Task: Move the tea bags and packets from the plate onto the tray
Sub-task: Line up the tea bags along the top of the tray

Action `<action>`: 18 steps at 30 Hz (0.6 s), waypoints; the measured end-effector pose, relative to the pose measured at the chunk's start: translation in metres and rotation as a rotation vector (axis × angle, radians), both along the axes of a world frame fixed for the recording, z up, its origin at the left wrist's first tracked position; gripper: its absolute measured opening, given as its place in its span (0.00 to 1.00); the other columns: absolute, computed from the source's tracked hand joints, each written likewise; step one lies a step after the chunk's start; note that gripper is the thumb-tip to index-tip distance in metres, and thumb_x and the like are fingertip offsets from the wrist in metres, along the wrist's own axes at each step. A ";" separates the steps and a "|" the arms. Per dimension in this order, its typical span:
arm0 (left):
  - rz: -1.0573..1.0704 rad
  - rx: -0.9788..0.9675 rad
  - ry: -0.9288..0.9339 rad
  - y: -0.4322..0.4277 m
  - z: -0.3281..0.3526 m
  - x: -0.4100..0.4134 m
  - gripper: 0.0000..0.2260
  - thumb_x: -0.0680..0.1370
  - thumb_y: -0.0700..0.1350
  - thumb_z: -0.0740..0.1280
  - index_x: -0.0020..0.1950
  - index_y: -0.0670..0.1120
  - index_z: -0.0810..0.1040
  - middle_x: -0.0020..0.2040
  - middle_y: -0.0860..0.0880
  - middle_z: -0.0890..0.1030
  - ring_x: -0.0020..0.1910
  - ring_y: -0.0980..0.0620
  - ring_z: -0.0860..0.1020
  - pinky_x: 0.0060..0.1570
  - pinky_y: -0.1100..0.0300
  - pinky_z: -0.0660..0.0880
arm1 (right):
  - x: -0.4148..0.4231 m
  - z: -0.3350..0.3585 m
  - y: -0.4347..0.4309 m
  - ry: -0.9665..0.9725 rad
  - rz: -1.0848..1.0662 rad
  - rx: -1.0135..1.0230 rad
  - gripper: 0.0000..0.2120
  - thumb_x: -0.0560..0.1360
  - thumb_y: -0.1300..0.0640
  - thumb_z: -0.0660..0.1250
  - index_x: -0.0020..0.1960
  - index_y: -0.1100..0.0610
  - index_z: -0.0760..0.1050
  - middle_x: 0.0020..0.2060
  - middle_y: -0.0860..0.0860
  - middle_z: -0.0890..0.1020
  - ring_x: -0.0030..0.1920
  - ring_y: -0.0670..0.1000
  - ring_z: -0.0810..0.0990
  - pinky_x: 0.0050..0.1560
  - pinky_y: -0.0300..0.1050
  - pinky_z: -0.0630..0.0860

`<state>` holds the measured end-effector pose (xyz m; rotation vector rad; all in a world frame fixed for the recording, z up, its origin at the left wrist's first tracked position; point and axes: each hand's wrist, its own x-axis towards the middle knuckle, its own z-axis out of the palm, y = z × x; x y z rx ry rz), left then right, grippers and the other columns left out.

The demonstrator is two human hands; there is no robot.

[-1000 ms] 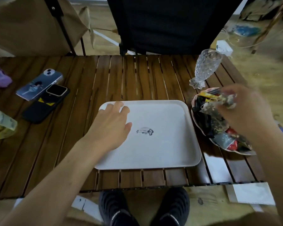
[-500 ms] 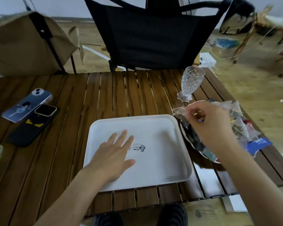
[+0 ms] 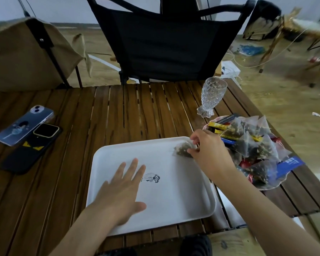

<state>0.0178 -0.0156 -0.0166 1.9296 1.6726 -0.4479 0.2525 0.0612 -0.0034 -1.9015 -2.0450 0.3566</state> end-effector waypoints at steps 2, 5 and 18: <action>0.011 -0.019 0.003 -0.003 0.001 0.001 0.44 0.80 0.55 0.67 0.80 0.58 0.33 0.77 0.57 0.26 0.79 0.49 0.31 0.77 0.39 0.50 | -0.002 -0.001 -0.002 -0.046 0.011 -0.059 0.15 0.73 0.56 0.75 0.57 0.54 0.75 0.52 0.51 0.80 0.49 0.53 0.81 0.48 0.53 0.81; 0.006 -0.031 0.020 -0.005 0.005 0.002 0.45 0.80 0.55 0.68 0.81 0.57 0.34 0.78 0.56 0.26 0.79 0.48 0.32 0.77 0.40 0.51 | -0.007 -0.004 -0.003 -0.159 0.010 -0.055 0.12 0.77 0.56 0.70 0.59 0.55 0.74 0.53 0.52 0.80 0.52 0.54 0.81 0.48 0.51 0.81; -0.036 -0.008 0.042 -0.003 0.008 0.002 0.44 0.80 0.57 0.67 0.82 0.55 0.37 0.80 0.54 0.30 0.81 0.47 0.36 0.77 0.43 0.55 | 0.018 0.030 -0.015 -0.066 -0.178 0.015 0.08 0.73 0.49 0.72 0.48 0.51 0.76 0.40 0.47 0.82 0.42 0.51 0.81 0.42 0.50 0.80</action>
